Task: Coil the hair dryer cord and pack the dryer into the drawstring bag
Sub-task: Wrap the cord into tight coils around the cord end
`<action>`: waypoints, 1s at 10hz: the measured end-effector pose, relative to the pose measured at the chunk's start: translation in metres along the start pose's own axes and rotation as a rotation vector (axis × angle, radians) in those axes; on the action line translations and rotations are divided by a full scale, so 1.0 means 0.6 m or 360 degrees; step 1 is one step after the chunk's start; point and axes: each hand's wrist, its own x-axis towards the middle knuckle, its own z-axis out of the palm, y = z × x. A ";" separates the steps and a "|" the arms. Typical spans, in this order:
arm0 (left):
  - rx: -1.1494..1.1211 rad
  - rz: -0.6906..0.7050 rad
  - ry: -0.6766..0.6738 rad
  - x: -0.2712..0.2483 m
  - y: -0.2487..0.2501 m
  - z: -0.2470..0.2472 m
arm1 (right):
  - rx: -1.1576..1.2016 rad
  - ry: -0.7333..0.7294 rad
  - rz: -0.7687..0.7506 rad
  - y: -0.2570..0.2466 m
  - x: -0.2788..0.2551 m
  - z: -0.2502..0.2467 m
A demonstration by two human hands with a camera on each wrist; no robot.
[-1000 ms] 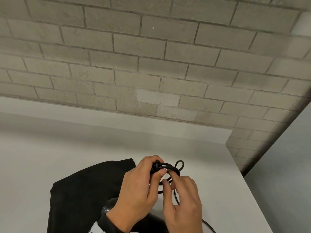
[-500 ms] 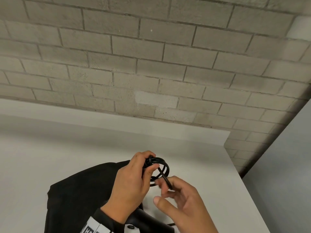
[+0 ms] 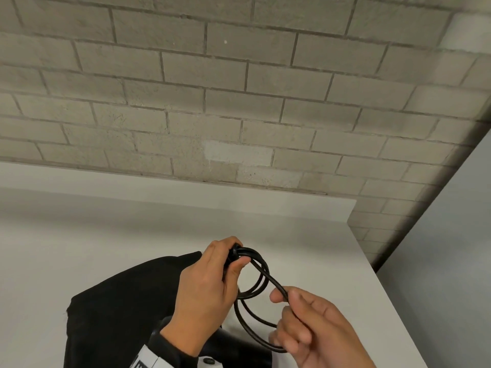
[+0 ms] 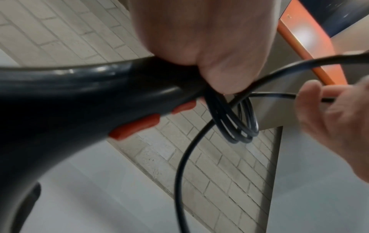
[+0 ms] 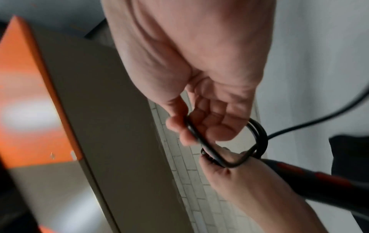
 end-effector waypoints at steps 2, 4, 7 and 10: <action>-0.0079 -0.0077 -0.0002 0.002 0.000 0.000 | -0.0535 -0.0099 -0.0500 0.056 0.007 -0.034; -0.0144 -0.0063 -0.0043 0.001 0.001 -0.001 | -0.0208 -0.0068 -0.0528 0.076 0.015 -0.044; -0.0192 -0.0084 -0.0011 0.004 -0.005 -0.007 | 0.0395 -0.0393 -0.0415 0.061 -0.011 -0.089; -0.0295 -0.0078 -0.0063 0.005 -0.003 -0.014 | 0.0696 -0.0023 -0.0421 0.107 -0.015 -0.127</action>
